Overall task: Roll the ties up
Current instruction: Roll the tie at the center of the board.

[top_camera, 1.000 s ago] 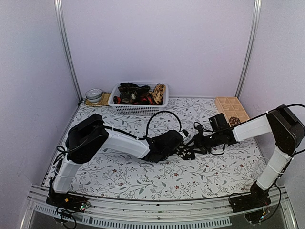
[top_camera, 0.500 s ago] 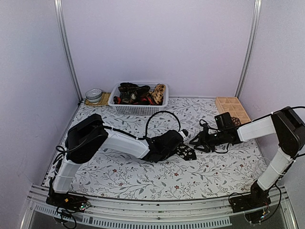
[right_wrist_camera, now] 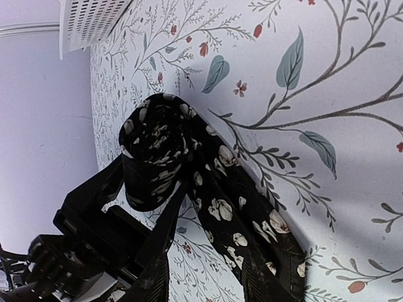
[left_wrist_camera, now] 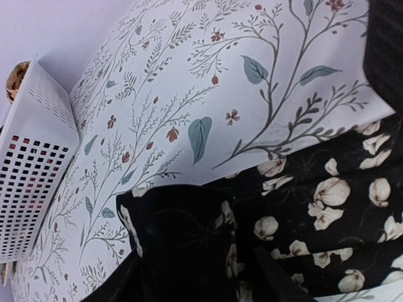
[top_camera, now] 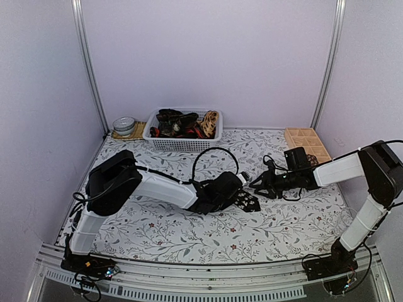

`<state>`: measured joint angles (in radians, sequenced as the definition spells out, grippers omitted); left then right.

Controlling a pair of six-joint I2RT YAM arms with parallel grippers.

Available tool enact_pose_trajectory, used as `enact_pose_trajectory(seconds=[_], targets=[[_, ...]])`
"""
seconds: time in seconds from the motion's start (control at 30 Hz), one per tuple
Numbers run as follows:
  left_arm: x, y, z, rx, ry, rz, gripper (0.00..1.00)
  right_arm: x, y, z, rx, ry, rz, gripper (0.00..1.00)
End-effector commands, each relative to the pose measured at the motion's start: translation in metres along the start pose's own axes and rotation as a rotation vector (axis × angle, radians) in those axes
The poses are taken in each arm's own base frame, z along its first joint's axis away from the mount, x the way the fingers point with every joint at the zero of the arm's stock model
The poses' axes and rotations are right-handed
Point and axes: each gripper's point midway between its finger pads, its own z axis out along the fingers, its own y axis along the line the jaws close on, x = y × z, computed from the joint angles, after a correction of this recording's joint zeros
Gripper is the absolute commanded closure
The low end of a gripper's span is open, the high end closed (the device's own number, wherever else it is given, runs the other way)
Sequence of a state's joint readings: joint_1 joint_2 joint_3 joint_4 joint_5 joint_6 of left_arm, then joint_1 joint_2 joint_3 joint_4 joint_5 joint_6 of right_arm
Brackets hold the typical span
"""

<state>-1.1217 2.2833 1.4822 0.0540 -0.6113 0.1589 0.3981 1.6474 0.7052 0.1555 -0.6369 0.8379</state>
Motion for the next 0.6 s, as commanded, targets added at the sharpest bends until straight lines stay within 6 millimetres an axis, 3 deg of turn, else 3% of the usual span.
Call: enact_pose_trajectory(seconds=[0.0, 0.17, 0.57], targets=[[-0.01, -0.016, -0.015, 0.087, -0.009, -0.003, 0.43, 0.003, -0.01, 0.006, -0.003, 0.015, 0.014, 0.61], [-0.019, -0.017, -0.019, 0.111, -0.029, -0.013, 0.35, 0.01, -0.016, 0.017, 0.007, 0.045, 0.016, 0.62], [-0.038, -0.019, -0.03, 0.185, -0.085, -0.021, 0.28, 0.023, -0.033, 0.038, 0.05, 0.093, 0.027, 0.7]])
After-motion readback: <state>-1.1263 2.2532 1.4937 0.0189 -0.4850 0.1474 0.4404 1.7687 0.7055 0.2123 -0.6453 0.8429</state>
